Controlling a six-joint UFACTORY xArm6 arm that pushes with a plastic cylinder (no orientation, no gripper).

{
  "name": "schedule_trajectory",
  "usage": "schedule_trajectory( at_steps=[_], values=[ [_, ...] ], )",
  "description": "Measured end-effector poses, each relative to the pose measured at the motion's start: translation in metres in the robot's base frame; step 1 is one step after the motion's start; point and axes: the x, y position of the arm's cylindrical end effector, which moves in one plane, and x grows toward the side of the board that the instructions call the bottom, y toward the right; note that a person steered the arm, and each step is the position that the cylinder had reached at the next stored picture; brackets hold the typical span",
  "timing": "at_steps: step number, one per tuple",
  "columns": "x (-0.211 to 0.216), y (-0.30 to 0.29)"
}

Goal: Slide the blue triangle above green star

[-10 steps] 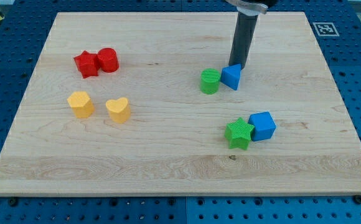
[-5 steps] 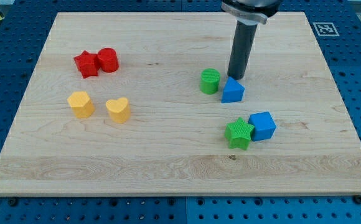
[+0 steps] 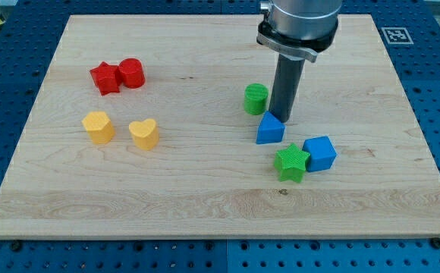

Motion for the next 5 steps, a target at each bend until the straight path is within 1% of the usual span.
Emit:
schedule_trajectory(
  at_steps=[1,2,3,4,5],
  values=[
    [0.004,-0.034],
    [0.03,-0.06],
    [0.038,-0.054],
    [0.031,-0.036],
    [0.034,-0.018]
  ],
)
